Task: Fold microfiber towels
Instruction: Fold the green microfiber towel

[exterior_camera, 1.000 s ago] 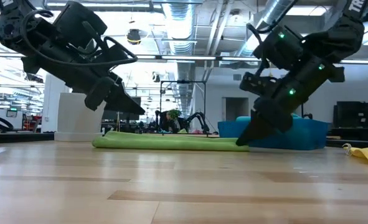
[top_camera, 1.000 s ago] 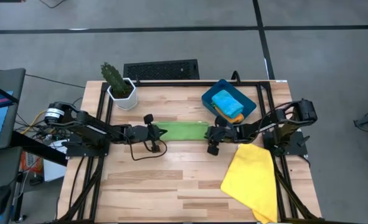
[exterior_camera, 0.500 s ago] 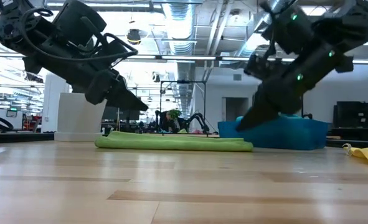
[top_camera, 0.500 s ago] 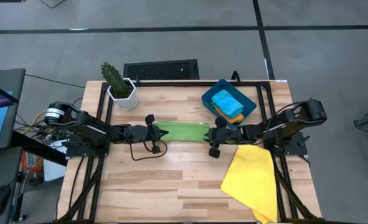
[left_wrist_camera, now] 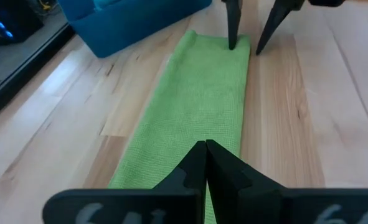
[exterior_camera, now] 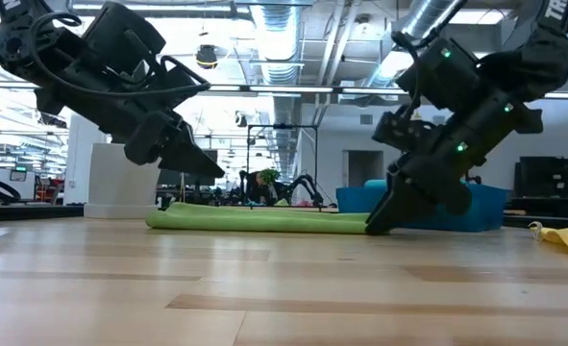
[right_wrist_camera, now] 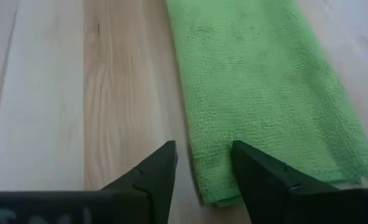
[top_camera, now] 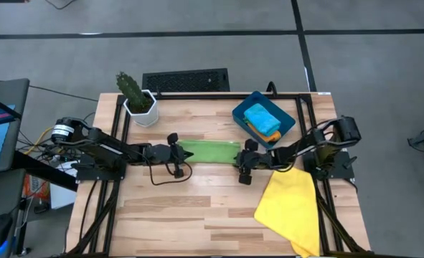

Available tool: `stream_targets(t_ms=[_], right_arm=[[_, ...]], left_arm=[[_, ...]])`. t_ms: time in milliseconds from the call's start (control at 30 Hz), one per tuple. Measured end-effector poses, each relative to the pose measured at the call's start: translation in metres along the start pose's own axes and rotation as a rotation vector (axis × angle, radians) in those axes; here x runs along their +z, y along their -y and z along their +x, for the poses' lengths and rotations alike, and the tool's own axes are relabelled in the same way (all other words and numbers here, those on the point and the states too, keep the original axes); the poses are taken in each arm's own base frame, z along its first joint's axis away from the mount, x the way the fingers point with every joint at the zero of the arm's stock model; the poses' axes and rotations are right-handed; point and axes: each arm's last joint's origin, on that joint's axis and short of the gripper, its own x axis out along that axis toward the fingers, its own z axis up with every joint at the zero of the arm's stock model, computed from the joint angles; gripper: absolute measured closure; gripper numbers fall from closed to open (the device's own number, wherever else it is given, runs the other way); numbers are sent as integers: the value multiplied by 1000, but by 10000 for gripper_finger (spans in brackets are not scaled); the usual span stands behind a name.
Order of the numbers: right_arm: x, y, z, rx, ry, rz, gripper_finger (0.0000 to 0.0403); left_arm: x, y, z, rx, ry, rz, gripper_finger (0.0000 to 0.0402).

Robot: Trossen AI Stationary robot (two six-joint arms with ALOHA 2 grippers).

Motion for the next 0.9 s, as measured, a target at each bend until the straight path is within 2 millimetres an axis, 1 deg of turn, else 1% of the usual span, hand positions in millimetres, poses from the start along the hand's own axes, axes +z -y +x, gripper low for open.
stream_targets(t_ms=[67, 167, 433, 500, 567, 633, 700, 833, 900], right_arm=[[-2, 0, 2, -2, -11, 14, 228], [-2, 0, 2, -5, -12, 13, 259], [1, 2, -5, -21, -10, -14, 383], [2, 3, -8, -25, -9, -27, 391], [4, 4, -12, -30, 0, -28, 383], [10, 6, -19, -47, 36, -19, 375], [16, 9, -25, -50, 67, -20, 375], [25, 12, -34, -52, 118, -57, 391], [31, 13, -35, -55, 138, -68, 394]], left_arm=[[-1, 0, 0, 0, -10, 1, 401], [-3, 0, 0, -1, -30, 3, 401], [-6, 1, 0, -12, -61, 6, 401], [-8, 1, 0, -19, -82, 7, 401], [-11, 1, -1, -21, -107, -1, 401], [-12, 2, -1, -23, -122, -6, 401], [-12, 3, -1, -28, -121, -6, 401], [-8, 6, -2, -39, -80, -5, 401], [-4, 6, -2, -39, -38, -3, 401]])
